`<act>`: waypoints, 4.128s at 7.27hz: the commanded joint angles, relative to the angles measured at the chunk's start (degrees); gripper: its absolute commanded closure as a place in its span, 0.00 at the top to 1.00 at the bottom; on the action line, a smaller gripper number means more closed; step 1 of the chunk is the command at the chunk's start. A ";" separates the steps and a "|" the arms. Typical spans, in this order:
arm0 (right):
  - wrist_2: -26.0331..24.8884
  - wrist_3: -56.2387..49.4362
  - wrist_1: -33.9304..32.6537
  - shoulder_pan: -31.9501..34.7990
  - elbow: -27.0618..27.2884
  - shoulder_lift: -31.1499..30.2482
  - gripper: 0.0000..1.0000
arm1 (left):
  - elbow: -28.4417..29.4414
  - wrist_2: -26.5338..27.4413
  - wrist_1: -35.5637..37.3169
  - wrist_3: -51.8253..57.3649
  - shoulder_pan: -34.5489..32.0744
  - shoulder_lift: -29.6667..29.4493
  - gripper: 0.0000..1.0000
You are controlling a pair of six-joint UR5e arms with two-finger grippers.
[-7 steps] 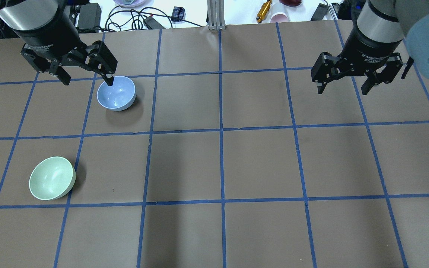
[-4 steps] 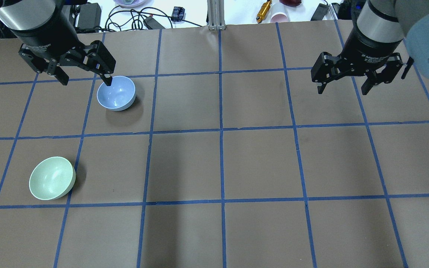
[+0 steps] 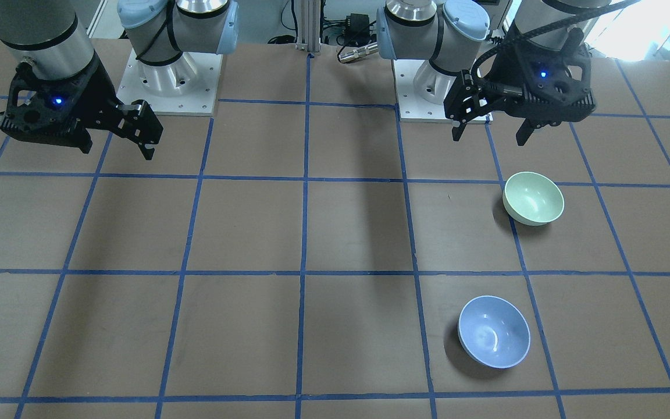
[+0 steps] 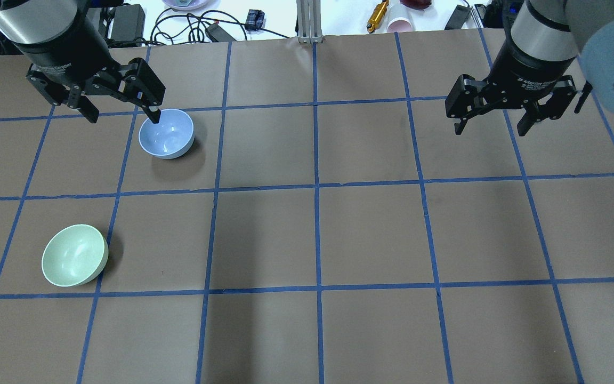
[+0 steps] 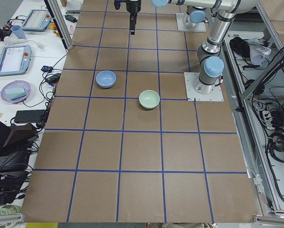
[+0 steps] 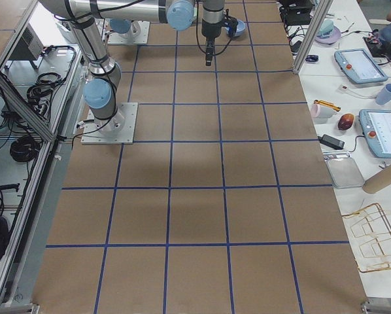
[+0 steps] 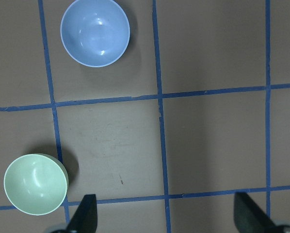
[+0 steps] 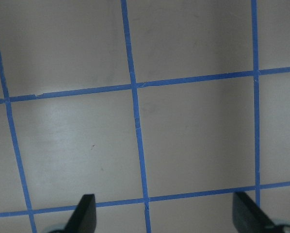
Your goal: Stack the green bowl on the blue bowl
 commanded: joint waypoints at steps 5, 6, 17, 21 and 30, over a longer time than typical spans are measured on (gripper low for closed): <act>0.00 0.00 0.00 0.00 0.00 0.00 1.00 | -5.79 -0.38 0.06 18.43 16.61 0.14 1.00; 0.00 0.00 0.00 0.00 0.00 0.00 1.00 | -8.86 -0.46 1.11 20.38 19.96 0.23 1.00; 0.00 0.00 0.00 0.00 0.00 0.00 1.00 | -41.76 -5.12 42.78 45.62 44.59 -6.17 1.00; 0.00 0.00 0.00 0.00 0.00 0.00 1.00 | -42.55 -5.04 44.19 45.44 44.86 -9.52 0.98; 0.09 0.00 0.00 0.00 0.00 0.00 1.00 | -42.46 -4.86 46.56 44.22 44.87 -12.42 0.46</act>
